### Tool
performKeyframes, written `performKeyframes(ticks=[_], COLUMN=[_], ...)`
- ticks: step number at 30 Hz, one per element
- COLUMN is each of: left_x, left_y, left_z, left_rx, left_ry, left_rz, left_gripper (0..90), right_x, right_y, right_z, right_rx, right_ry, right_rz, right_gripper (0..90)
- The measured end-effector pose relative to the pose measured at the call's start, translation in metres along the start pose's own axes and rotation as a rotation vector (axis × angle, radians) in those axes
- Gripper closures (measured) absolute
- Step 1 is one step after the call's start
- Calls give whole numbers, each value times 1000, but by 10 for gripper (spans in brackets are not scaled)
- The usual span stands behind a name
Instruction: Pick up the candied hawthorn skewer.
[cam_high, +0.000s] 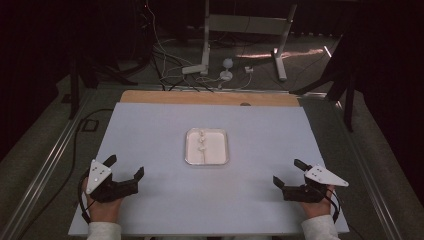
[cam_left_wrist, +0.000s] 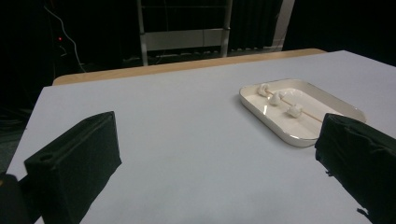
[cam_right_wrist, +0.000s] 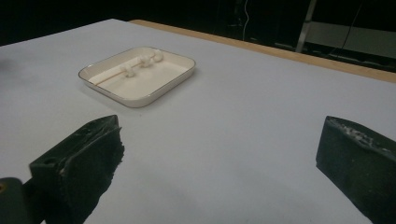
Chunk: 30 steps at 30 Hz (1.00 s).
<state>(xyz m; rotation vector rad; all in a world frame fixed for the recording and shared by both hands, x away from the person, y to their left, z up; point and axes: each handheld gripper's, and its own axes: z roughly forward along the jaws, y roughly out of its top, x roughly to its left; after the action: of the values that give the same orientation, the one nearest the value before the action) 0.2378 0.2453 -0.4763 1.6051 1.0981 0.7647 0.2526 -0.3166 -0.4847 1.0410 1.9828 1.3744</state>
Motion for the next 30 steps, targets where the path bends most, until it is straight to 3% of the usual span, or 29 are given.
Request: performKeyframes(ticks=[17,20,30], left_x=[-1,-5,-8], left_y=[-1,3,16], left_z=[1,1,6], left_rx=[18,40,39], left_ry=[23,15,16], left_rz=[-5,-13,-12], left_gripper=[4,4,4], right_x=[4,5,5], right_y=[2,2,2], right_z=[2,2,2], right_rx=[0,4,-1], right_ry=[-12,-20,-35], right_rz=[-9,-14,-13], right_gripper=[2,2,2])
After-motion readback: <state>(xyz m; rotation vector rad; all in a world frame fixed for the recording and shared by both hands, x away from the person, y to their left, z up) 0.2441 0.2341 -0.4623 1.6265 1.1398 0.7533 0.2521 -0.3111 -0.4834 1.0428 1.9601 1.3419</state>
